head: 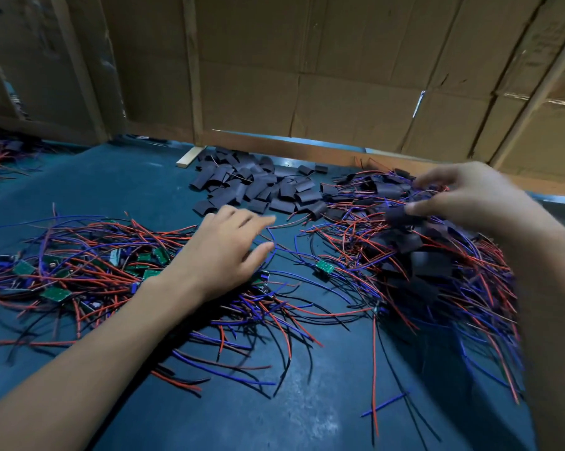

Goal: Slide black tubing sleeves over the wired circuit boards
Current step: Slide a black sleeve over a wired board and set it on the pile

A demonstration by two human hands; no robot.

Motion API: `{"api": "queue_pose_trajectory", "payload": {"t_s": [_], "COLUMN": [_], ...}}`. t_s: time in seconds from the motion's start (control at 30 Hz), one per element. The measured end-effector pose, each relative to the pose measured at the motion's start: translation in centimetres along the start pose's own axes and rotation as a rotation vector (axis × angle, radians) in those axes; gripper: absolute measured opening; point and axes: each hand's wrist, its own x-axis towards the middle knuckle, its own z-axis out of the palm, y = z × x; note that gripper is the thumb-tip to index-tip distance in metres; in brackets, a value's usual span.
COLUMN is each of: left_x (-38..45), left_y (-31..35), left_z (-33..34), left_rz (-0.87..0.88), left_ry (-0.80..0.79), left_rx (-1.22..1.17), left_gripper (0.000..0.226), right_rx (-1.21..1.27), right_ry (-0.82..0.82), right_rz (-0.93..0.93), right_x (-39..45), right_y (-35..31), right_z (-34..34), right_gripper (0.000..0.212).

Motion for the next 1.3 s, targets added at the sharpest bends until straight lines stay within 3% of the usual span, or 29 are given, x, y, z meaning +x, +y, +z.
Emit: {"api": "queue_pose_trajectory", "payload": {"t_s": [0.07, 0.13, 0.23, 0.37, 0.47, 0.6, 0.73, 0.83, 0.93, 1.0, 1.07, 1.17, 1.23, 1.3], "left_x": [0.0, 0.1, 0.2, 0.0, 0.7, 4.9, 7.7, 8.0, 7.8, 7.5, 6.8, 5.9, 5.2, 4.3], "left_y": [-0.1, -0.1, -0.1, -0.1, -1.0, -4.4, -7.8, -9.3, -9.4, -8.5, -6.8, -3.4, -0.8, 1.0], "left_z": [0.4, 0.6, 0.7, 0.3, -0.8, -1.4, 0.0, 0.8, 0.6, -0.4, -1.4, -2.3, -2.5, -2.1], "left_rz": [-0.025, -0.047, -0.078, -0.141, -0.351, -0.635, -0.648, -0.661, -0.621, -0.578, -0.585, -0.702, -0.777, -0.841], "left_ry": [-0.087, -0.127, -0.157, -0.181, -0.084, -0.059, -0.274, -0.468, -0.438, -0.38, -0.254, -0.146, -0.221, -0.258], "left_rx": [0.042, 0.022, -0.008, -0.009, -0.068, -0.12, -0.093, 0.065, -0.022, -0.076, -0.217, -0.787, -1.146, -1.457], "left_gripper": [0.038, 0.031, 0.028, 0.03, 0.028, 0.039, 0.061, 0.043, 0.035, 0.032, 0.026, 0.033, 0.039, 0.048], "right_rx": [-0.14, 0.048, 0.198, -0.136, -0.302, -0.358, -0.07, 0.338, 0.789, 0.927, 1.107, 1.422, 1.389, 1.199], "right_ry": [0.147, 0.174, -0.115, -0.392, -0.406, -0.319, -0.174, 0.066, 0.132, 0.157, 0.128, -0.026, -0.144, -0.232], "right_rz": [0.054, -0.078, -0.307, -0.443, -0.422, -0.456, -0.461, -0.397, -0.344, -0.314, -0.286, -0.261, -0.264, -0.267], "right_x": [0.2, -0.1, -0.8, -1.4, -1.5, -1.8, -1.6, -1.2, -1.5, -1.7, -1.8, -2.0, -2.1, -2.1], "right_y": [1.4, 1.0, -1.6, -4.2, -4.2, -4.2, -4.2, -3.7, -3.5, -3.5, -3.6, -3.6, -3.5, -3.3], "right_z": [-0.1, -0.1, 1.8, 7.9, 10.1, 9.9, 6.9, 3.3, 1.1, 0.3, -0.1, -0.9, -1.5, -1.6], "right_gripper": [0.05, 0.028, 0.005, 0.014, 0.03, 0.025, 0.022, 0.016, 0.029, 0.03, 0.027, 0.031, 0.033, 0.032]}}
